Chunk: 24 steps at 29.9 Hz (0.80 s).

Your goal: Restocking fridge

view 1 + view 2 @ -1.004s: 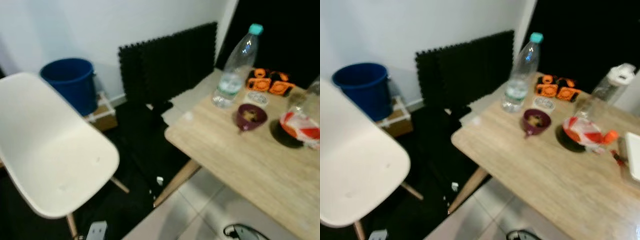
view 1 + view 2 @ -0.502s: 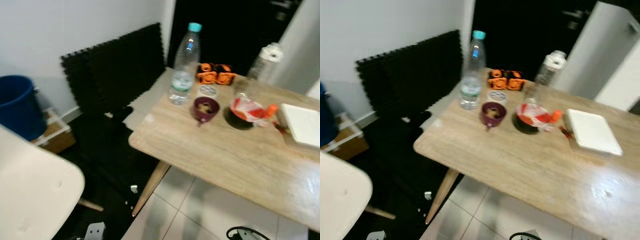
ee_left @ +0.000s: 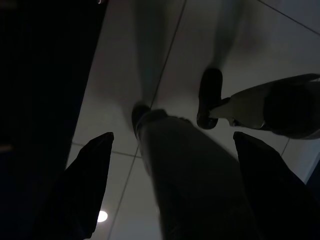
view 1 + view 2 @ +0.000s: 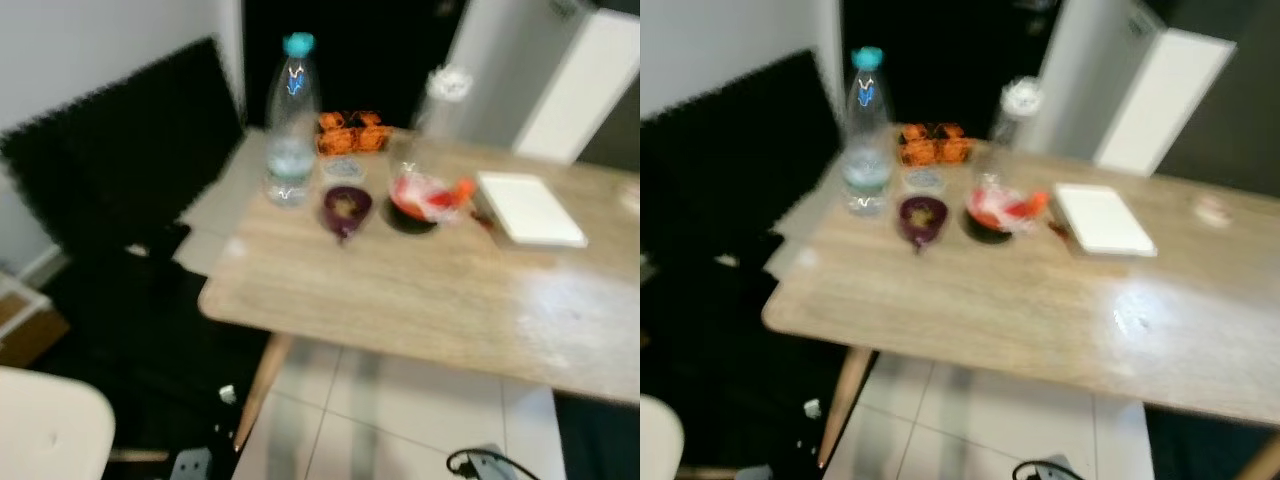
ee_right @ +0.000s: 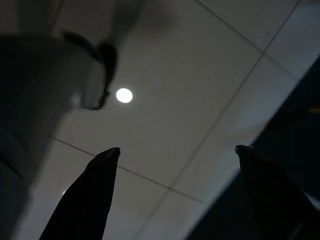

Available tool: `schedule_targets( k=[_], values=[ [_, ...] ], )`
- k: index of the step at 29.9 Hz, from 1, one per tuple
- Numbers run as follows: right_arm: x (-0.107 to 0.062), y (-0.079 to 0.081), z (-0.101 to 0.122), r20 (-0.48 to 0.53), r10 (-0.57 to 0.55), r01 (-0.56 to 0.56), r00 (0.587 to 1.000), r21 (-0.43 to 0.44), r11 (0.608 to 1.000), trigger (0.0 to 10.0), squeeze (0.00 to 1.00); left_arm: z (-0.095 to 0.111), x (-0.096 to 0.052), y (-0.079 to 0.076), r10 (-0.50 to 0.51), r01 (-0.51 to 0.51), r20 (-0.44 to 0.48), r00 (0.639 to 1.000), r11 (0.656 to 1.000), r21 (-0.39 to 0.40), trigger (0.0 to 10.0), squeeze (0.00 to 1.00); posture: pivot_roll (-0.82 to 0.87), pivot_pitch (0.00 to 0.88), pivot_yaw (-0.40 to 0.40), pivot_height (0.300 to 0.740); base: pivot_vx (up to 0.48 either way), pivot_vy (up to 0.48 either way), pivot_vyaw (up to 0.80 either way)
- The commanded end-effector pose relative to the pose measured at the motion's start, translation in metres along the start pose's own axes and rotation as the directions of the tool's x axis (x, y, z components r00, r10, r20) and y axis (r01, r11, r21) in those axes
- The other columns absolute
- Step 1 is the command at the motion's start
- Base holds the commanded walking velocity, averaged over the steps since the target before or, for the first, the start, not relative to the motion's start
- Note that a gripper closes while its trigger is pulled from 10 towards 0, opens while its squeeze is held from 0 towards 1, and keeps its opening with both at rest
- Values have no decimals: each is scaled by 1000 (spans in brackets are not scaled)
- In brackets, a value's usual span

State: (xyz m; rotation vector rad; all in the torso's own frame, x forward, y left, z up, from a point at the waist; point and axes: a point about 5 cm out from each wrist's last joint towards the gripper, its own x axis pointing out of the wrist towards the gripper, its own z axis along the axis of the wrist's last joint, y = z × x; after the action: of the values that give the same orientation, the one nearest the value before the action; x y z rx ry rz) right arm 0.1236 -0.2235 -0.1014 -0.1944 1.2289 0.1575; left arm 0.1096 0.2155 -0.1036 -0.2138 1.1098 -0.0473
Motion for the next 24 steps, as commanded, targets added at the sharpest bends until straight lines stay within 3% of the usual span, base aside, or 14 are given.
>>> schedule_targets(
  k=[1,6,11,20,24],
  values=[
    [-1,-6,-2,-7,-19,19,1000,-7,1000,10000,0,-5,1,-5,-15,15,-17,1000,1000,-5,10000,0,82,10,-86,740,0,0,-706],
    [-1,-5,-3,-2,-17,17,1000,-9,1000,10000,0,-5,1,-5,-13,13,-17,1000,1000,-3,10000,0,82,10,-86,740,0,0,-706],
    [-1,-4,-3,11,-21,21,1000,-2,1000,10000,0,-5,1,-4,-10,10,-18,1000,1000,1,10000,0,82,10,-86,740,0,0,0],
    [-1,-3,-6,8,-18,18,1000,10,1000,10000,0,-6,1,-3,7,-7,-25,1000,1000,-8,10000,0,83,12,-86,740,0,-476,0],
    [0,4,-3,13,-9,8,1000,4,1000,10000,0,-7,0,-1,32,-32,-23,999,999,-5,10000,0,85,11,-88,740,0,0,0]
  ],
)
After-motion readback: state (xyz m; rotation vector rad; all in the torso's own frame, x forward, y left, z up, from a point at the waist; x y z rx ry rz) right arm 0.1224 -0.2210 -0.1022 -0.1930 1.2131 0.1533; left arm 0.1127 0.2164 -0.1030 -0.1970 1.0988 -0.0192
